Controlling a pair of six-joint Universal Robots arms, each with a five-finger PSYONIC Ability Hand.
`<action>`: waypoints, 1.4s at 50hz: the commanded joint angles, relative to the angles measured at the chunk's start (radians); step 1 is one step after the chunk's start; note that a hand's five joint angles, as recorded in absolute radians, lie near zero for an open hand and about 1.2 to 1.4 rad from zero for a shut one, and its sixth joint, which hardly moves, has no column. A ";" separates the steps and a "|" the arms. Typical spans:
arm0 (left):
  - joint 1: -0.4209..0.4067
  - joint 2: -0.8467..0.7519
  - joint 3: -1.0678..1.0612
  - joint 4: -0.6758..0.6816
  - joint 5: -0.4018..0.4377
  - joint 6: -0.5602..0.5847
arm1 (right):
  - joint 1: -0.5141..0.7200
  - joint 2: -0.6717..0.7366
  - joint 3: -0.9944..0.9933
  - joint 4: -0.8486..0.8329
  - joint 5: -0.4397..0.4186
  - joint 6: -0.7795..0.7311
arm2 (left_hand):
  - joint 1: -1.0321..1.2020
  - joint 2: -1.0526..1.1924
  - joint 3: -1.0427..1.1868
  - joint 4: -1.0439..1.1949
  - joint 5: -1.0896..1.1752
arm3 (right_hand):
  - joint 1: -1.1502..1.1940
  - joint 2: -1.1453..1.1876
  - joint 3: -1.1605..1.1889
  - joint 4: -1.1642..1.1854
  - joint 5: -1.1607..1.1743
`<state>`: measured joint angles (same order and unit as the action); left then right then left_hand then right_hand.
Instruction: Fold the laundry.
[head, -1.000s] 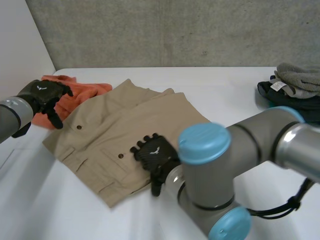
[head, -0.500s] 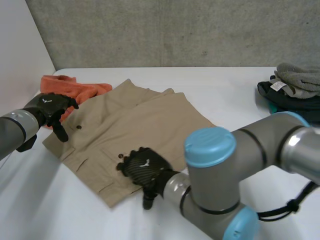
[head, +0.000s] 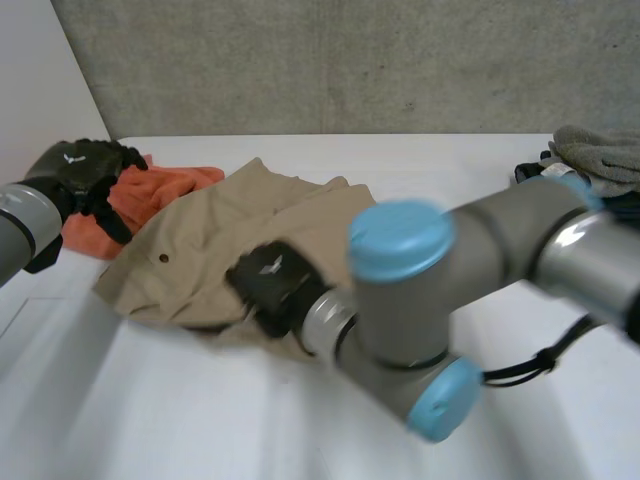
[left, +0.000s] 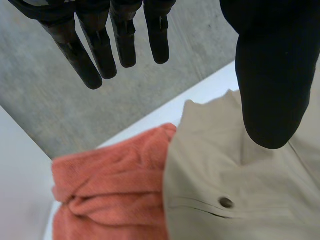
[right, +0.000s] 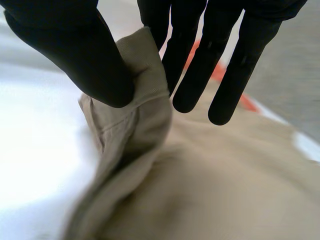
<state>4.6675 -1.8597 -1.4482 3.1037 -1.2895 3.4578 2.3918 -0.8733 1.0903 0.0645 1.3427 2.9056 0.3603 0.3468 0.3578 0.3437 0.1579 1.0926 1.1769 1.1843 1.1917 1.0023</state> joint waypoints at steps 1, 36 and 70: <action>-0.004 0.062 0.020 0.001 0.001 0.000 | -0.219 -0.246 0.152 0.015 0.044 0.037 | -0.009 0.005 -0.006 0.008 0.019 | 0.304 0.219 0.212 0.205 0.219; -0.260 -0.269 0.035 0.056 0.010 0.253 | -0.467 -0.317 0.450 0.038 -0.086 -0.039 | -0.071 -0.057 -0.068 -0.054 -0.043 | 0.304 0.219 0.212 0.205 0.219; -0.207 -0.322 -0.070 -0.039 0.138 0.429 | -0.462 -0.299 0.474 0.012 -0.053 -0.125 | 0.656 0.669 0.658 0.672 0.684 | 0.304 0.219 0.212 0.205 0.219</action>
<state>4.5024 -2.1328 -1.5495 3.0401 -1.1364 3.9017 1.9297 -1.1678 1.5581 0.0865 1.2694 2.7781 0.5762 0.5669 0.5676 0.5710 0.3951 1.1055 1.1769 1.1843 1.1961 1.0085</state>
